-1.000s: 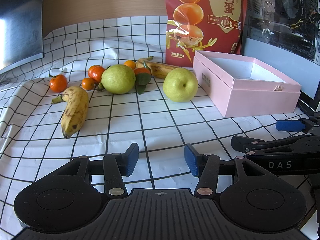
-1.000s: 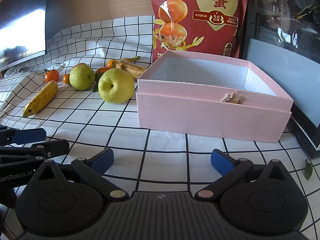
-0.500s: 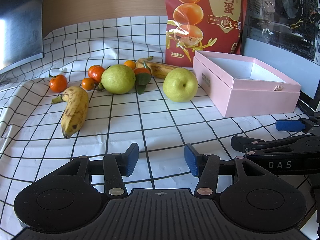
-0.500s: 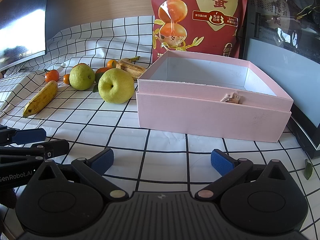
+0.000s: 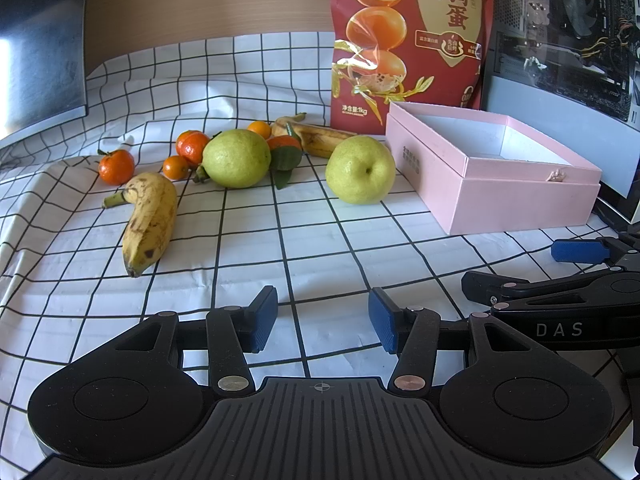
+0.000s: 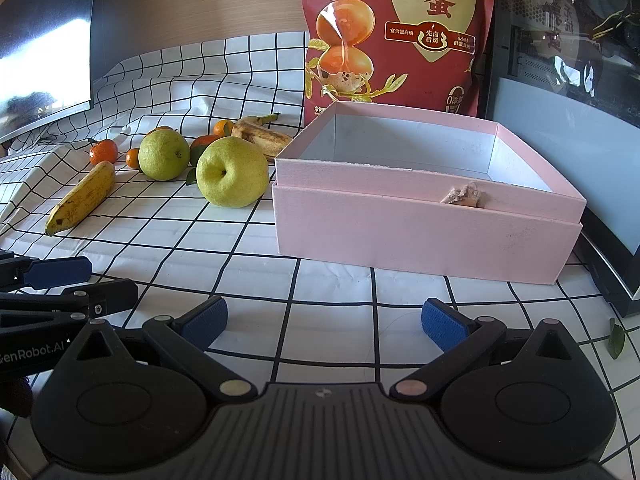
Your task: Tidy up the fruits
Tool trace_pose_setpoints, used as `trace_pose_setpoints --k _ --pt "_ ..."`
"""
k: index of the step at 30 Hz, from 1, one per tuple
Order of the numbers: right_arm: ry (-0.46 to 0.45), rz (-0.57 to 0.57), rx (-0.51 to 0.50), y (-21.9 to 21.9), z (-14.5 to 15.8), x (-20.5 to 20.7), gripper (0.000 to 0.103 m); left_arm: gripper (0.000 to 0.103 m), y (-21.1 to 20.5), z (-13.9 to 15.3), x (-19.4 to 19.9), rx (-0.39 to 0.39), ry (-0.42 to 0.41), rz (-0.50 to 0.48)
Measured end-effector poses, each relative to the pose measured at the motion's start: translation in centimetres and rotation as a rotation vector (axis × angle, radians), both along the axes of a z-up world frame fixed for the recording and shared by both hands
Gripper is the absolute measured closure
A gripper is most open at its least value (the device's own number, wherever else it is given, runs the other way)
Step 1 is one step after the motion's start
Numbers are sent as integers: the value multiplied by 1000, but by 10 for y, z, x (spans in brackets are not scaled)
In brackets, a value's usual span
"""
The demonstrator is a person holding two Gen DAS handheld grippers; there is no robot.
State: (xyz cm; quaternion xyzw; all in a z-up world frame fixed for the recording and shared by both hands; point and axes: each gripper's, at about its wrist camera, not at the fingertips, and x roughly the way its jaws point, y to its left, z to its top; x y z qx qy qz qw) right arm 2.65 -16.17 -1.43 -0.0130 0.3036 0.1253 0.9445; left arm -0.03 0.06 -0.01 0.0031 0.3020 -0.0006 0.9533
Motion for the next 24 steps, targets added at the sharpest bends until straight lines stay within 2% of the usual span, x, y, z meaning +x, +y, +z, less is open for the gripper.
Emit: trace_pose_setpoints --k 11,16,18,21,24 --pt "16 4 -4 1 1 1 0 47 0 4 0 2 13 1" --pt "70 20 -13 3 5 7 0 49 1 9 10 -12 79 -15" --pt "100 30 -19 5 7 9 0 49 7 14 15 -43 119 -24" --pt "158 47 -38 9 12 14 0 62 25 23 24 -150 165 -36" --pt "214 65 -46 9 15 21 0 63 42 39 31 -221 148 -29"
